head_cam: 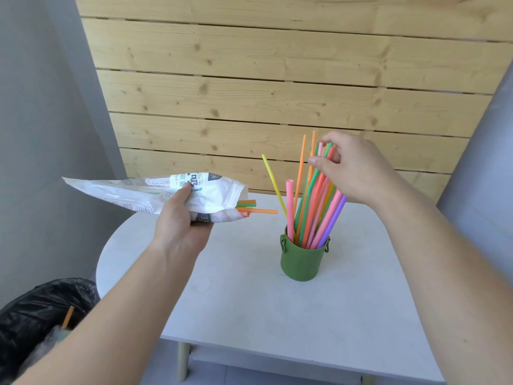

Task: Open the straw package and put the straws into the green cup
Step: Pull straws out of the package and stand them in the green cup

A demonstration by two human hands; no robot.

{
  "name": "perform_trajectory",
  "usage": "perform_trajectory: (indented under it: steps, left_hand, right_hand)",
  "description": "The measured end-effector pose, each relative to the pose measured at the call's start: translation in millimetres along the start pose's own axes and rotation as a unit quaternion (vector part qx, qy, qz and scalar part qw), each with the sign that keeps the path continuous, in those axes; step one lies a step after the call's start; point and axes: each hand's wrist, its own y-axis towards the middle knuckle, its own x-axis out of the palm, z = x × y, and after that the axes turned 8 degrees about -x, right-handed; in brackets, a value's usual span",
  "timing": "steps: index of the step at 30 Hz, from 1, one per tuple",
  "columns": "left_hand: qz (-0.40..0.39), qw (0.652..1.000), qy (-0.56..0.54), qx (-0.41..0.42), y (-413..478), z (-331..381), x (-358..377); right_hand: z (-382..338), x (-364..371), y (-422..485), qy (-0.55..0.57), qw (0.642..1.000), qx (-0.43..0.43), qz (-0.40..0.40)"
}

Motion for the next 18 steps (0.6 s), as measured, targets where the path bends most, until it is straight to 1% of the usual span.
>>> perform_trajectory:
  steps: [4,9,12,14,16,18]
  left_hand:
    - [-0.001,1.000,0.002,0.001,1,-1,1]
    - [-0.004,1.000,0.005,0.010,-2,1,4]
    - [-0.009,1.000,0.000,0.011,-6,3,6]
    - [-0.018,1.000,0.000,0.011,-10,4,9]
    - [-0.031,0.999,0.004,0.016,-12,4,11]
    - [-0.050,0.998,0.007,0.025,-15,5,13]
  right_hand:
    - [-1,-3,-3,0.001,1.000,0.002,-0.009]
    - [-3,-15,-11,0.013,1.000,0.015,0.008]
    - [-9,-26,-17,0.005,0.998,0.030,0.050]
    - [-16,-35,-24,0.002,0.994,0.020,0.109]
    - [-27,-40,-33,0.029,0.988,0.012,0.153]
    - [-41,-39,-46,0.058,0.989,0.015,0.136]
